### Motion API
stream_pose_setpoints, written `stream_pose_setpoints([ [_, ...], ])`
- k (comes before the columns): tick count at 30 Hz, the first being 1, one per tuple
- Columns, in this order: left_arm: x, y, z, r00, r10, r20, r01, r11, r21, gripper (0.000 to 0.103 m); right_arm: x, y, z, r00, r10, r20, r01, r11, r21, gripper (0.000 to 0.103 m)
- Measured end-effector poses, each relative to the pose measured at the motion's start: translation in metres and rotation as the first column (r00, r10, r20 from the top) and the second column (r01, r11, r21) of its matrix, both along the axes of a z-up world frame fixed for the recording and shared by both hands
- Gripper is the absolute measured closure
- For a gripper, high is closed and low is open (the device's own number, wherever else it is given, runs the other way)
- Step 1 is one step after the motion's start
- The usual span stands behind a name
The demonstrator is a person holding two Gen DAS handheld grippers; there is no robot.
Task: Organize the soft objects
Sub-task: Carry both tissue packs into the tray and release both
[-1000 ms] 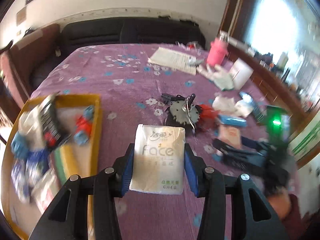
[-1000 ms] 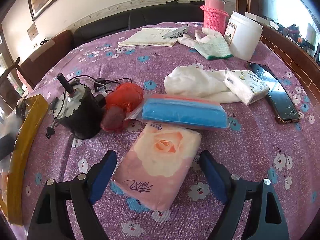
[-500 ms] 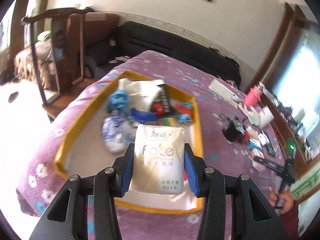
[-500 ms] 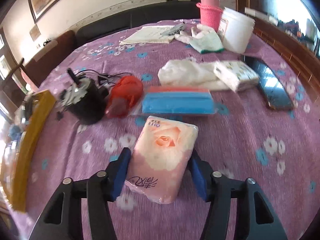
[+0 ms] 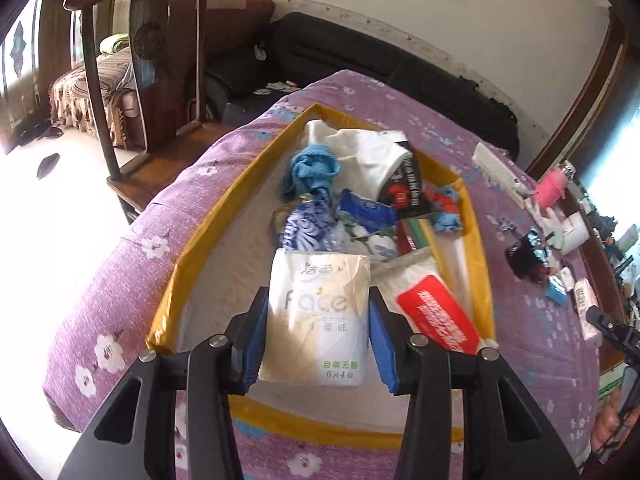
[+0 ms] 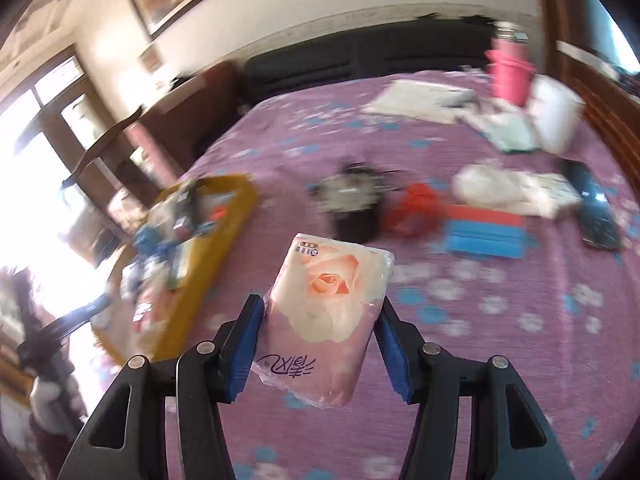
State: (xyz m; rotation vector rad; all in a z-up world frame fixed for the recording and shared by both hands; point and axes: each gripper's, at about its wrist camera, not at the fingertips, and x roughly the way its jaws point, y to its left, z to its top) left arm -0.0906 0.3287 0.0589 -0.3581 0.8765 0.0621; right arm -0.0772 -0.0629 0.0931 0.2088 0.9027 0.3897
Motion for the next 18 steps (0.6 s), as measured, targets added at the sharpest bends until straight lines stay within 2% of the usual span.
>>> stream_pose_setpoints([
  [4,0.013,0.01,-0.012,0.999,0.014,-0.046,-0.013,1.0,0.014,0.058,0.006,0.052,-0.002,0.994,0.103,-0.023,-0.103,0.995,0.001,0.043],
  [6,0.017,0.011,-0.013,0.999,0.026,-0.044,-0.025,0.999,0.041,0.056,0.007,0.079,-0.002,0.987,0.157,-0.03,-0.157,0.988,-0.001,0.043],
  [8,0.022,0.012,-0.013,0.999,0.024,-0.047,-0.022,0.998,0.052,0.048,0.008,0.11,-0.002,0.974,0.223,-0.039,-0.223,0.975,-0.002,0.043],
  [10,0.025,0.013,-0.012,0.999,0.023,-0.041,-0.021,0.998,0.053,0.03,0.008,0.135,-0.004,0.961,0.272,-0.053,-0.272,0.962,0.003,0.043],
  [12,0.024,0.017,-0.01,0.999,0.037,-0.029,-0.037,0.999,0.027,0.022,0.009,0.162,-0.006,0.942,0.329,-0.071,-0.328,0.944,0.021,0.043],
  [15,0.014,0.026,-0.002,0.998,0.057,0.017,-0.057,0.998,-0.031,0.022,0.007,0.195,-0.012,0.909,0.407,-0.093,-0.403,0.913,0.059,0.043],
  [18,-0.004,0.036,0.01,0.993,0.091,0.08,-0.086,0.995,-0.057,0.022,0.004,0.222,-0.017,0.878,0.468,-0.104,-0.463,0.884,0.066,0.043],
])
